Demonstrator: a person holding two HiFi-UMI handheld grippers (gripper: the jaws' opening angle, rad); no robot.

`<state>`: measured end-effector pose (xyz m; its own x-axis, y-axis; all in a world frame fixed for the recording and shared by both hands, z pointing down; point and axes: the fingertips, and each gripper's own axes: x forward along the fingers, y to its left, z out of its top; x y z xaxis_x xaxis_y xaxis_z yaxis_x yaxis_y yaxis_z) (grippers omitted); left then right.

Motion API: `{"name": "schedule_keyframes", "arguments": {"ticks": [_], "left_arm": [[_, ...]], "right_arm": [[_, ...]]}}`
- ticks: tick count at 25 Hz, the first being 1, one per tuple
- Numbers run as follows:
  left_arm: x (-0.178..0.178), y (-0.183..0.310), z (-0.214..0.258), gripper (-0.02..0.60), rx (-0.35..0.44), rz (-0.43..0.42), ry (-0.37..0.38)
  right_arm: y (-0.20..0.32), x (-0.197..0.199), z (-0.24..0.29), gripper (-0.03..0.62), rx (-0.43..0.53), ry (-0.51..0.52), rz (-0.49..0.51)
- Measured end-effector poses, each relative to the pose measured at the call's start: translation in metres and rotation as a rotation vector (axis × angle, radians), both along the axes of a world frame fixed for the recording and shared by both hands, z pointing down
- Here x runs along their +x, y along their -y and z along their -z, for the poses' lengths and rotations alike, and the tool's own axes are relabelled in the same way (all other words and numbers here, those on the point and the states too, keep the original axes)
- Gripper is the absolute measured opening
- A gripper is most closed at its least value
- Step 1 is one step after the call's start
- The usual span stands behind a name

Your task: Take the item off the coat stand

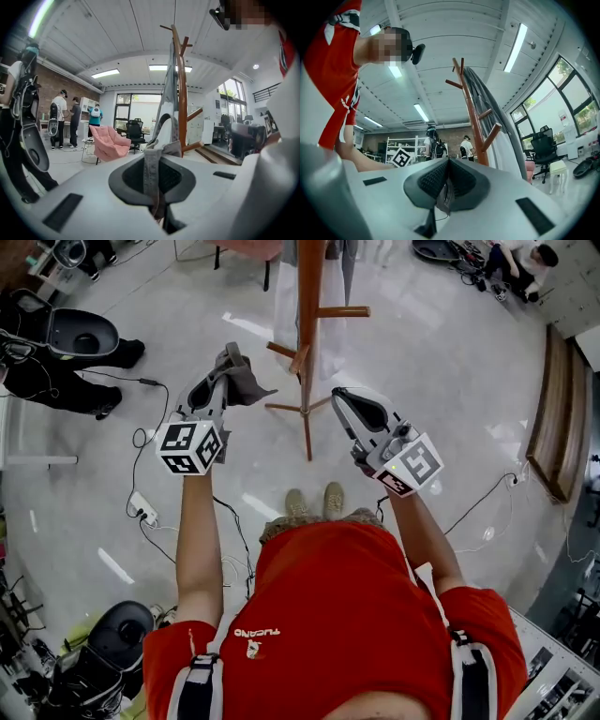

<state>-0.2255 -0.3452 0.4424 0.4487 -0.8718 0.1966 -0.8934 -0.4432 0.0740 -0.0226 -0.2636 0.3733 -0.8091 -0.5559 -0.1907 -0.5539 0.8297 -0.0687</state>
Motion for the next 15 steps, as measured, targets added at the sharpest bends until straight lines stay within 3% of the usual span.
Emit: {"name": "schedule_keyframes", "arguments": {"ticks": [8,15], "left_arm": [[0.020,-0.057,0.068,0.018,0.028,0.042,-0.051],[0.062,-0.079,0.084,0.018,0.038,0.006,-0.062]], "right_arm": [[-0.009,0.001,0.021,0.025,0.050,0.023,0.028],[-0.011,0.019,0.029,0.023,0.075,0.036,0.045]]}}
